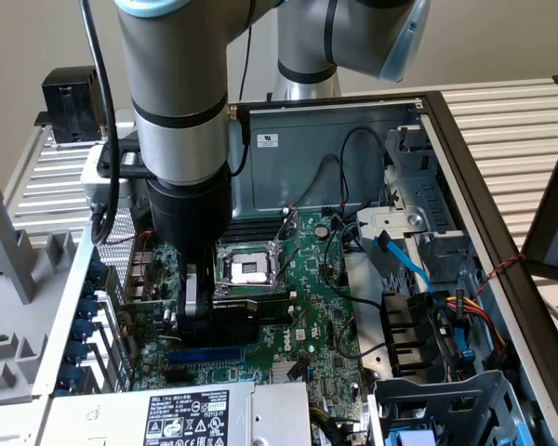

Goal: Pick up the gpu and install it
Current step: 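Insert the gpu into the slot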

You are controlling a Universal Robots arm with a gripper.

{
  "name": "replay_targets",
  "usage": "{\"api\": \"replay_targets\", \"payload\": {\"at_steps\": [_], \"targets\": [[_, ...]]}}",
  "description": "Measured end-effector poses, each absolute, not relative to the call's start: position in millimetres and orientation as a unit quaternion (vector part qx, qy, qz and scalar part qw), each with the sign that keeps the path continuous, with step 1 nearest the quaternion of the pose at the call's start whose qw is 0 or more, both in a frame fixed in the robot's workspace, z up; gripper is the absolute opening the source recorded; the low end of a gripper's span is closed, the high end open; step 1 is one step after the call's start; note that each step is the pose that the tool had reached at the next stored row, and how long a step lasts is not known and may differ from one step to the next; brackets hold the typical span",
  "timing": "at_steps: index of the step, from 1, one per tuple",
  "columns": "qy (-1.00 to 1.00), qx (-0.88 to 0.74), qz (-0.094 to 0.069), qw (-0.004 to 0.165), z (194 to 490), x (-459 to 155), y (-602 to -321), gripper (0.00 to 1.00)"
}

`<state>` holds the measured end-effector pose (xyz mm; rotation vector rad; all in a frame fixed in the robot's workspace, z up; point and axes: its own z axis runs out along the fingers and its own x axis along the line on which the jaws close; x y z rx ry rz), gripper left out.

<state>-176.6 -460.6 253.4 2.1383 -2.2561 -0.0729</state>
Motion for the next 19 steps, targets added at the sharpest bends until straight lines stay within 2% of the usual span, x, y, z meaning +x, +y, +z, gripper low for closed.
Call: {"api": "replay_targets", "payload": {"at_steps": [19], "targets": [[-0.731, 0.681, -0.024, 0.016, 249.9, -176.7, -460.7, 0.27]]}}
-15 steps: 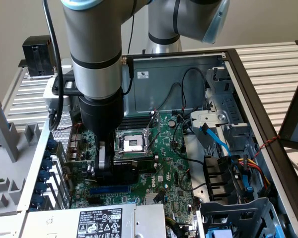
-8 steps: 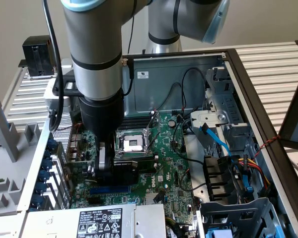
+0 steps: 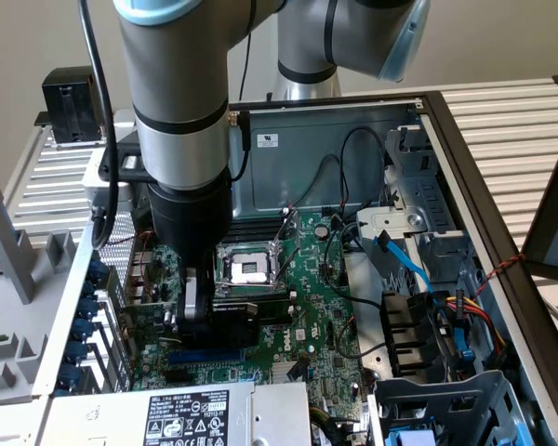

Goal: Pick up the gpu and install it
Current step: 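Insert the gpu into the slot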

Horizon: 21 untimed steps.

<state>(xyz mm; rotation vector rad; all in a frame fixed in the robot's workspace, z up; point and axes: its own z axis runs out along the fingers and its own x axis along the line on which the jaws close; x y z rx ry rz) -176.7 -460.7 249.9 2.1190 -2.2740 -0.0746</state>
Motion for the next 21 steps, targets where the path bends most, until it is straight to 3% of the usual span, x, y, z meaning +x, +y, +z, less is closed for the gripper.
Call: {"api": "replay_targets", "payload": {"at_steps": [21], "targets": [[-0.732, 0.681, -0.025, 0.018, 249.8, -177.0, -462.5, 0.27]]}}
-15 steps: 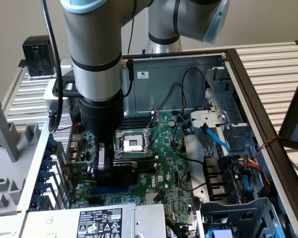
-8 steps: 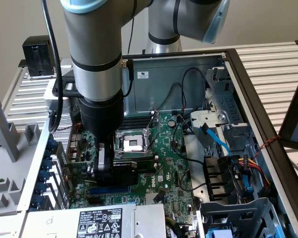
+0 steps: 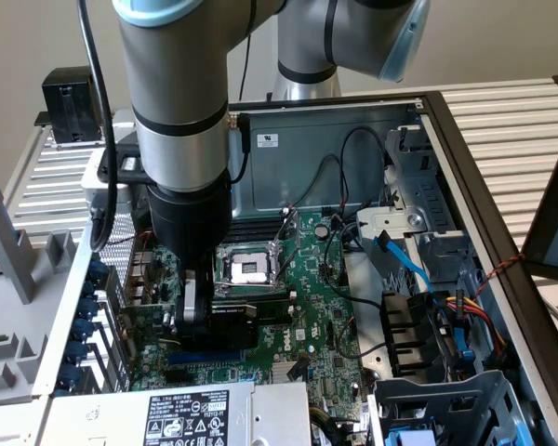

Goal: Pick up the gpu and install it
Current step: 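Insert the gpu into the slot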

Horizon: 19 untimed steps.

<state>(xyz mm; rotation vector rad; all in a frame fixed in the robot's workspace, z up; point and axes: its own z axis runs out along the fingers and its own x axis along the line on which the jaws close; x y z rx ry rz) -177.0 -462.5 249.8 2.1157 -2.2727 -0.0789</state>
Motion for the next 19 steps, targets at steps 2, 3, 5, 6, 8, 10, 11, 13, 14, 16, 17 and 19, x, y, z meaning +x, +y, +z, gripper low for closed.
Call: {"api": "replay_targets", "payload": {"at_steps": [2, 3, 5, 6, 8, 10, 11, 13, 14, 16, 17, 19], "targets": [[-0.732, 0.681, -0.025, 0.018, 249.7, -177.0, -462.2, 0.27], [-0.732, 0.681, -0.025, 0.018, 249.6, -177.0, -462.1, 0.27], [-0.732, 0.681, -0.025, 0.018, 249.4, -177.0, -461.9, 0.27], [-0.732, 0.681, -0.025, 0.018, 249.3, -177.0, -461.9, 0.27], [-0.732, 0.681, -0.025, 0.018, 249.2, -177.0, -461.9, 0.27], [-0.732, 0.681, -0.025, 0.018, 248.6, -177.1, -461.9, 0.27], [-0.732, 0.681, -0.026, 0.018, 248.3, -177.1, -461.9, 0.27], [-0.732, 0.681, -0.026, 0.018, 247.9, -177.1, -461.9, 0.27], [-0.732, 0.681, -0.026, 0.018, 247.9, -177.1, -461.9, 0.27], [-0.732, 0.681, -0.026, 0.018, 247.8, -177.1, -461.9, 0.27], [-0.732, 0.681, -0.026, 0.018, 247.8, -177.1, -461.9, 0.27], [-0.732, 0.681, -0.026, 0.018, 247.8, -177.1, -461.8, 0.27]]}}
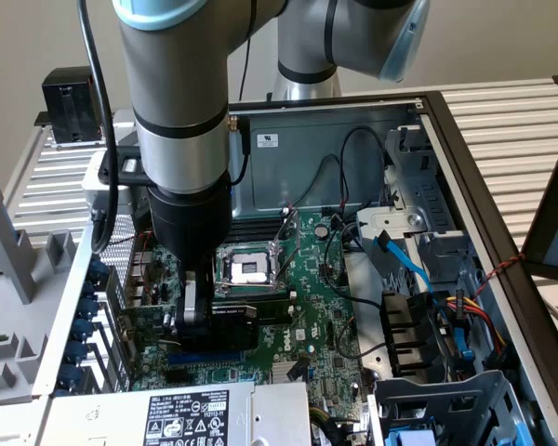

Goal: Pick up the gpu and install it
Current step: 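Insert the gpu into the slot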

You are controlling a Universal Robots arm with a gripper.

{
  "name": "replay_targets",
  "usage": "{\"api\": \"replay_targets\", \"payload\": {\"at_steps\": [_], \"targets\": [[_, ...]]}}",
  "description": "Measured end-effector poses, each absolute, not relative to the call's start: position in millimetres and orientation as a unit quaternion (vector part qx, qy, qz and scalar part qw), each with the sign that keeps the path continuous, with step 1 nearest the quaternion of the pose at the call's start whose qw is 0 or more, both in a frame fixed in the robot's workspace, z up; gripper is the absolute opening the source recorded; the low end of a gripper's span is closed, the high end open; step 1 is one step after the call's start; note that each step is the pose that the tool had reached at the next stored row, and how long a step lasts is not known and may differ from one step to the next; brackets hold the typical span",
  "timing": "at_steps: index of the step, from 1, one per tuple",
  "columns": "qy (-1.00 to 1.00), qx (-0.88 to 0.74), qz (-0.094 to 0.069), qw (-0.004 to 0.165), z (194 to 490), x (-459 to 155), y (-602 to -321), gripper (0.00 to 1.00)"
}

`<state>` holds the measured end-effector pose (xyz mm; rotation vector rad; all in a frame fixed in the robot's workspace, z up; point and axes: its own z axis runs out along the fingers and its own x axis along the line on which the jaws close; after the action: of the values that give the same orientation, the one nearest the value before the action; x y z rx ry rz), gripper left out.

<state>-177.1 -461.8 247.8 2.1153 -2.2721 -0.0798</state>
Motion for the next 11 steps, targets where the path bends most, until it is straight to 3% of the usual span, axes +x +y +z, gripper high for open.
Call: {"api": "replay_targets", "payload": {"at_steps": [11], "targets": [[-0.732, 0.681, -0.026, 0.019, 246.3, -177.2, -461.6, 0.27]]}}
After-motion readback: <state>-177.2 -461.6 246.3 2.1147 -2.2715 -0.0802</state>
